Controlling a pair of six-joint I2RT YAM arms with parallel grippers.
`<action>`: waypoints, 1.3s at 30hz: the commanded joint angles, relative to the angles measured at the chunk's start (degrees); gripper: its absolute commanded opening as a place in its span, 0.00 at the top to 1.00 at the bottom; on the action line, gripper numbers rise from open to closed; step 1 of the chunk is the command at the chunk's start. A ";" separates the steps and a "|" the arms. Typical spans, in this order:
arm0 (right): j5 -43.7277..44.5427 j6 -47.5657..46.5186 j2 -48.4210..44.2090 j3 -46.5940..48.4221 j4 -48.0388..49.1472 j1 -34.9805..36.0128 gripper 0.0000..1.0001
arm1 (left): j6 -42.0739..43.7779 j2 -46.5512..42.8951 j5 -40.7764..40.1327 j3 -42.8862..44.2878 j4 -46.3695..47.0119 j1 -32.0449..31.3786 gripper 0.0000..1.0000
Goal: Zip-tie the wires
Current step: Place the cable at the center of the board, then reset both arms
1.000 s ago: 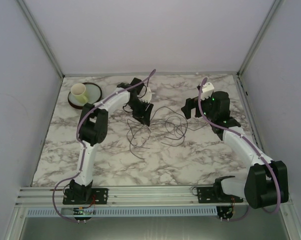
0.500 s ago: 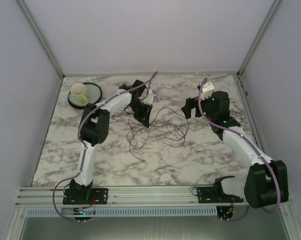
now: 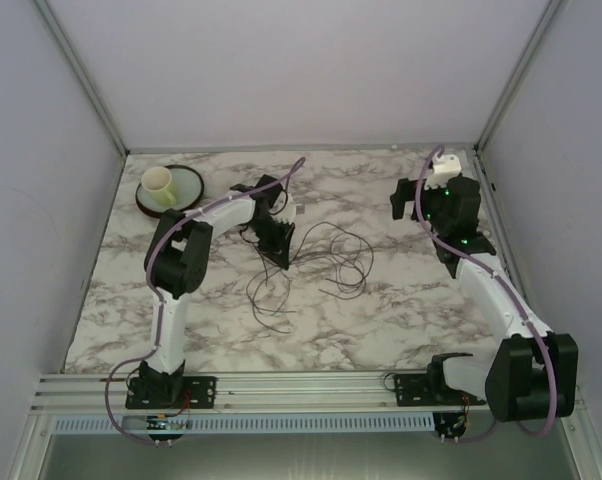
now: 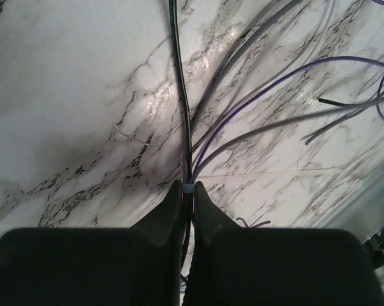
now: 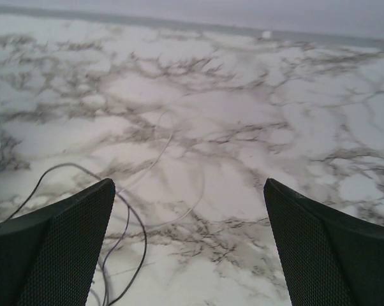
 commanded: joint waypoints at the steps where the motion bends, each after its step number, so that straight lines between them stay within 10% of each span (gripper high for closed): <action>1: 3.19 4.33 -3.46 2.93 5.23 -3.31 0.01 | -0.74 -1.29 -2.87 -2.94 2.10 0.37 1.00; 8: 4.83 5.97 -6.13 2.03 7.05 -5.95 0.01 | -1.35 -1.14 -2.54 -1.33 2.24 0.46 1.00; 12: 3.04 5.55 -6.25 0.23 6.93 -6.08 0.01 | -1.03 -1.68 -3.53 1.35 1.08 0.46 0.59; 26: 3.78 5.22 -7.23 -9.03 11.69 -7.73 0.01 | -1.20 -10.77 -7.49 7.84 0.30 4.41 0.00; 39: 9.98 5.86 -3.32 -22.51 29.80 -12.84 0.01 | -17.20 -44.98 -15.93 -28.68 52.00 10.24 0.00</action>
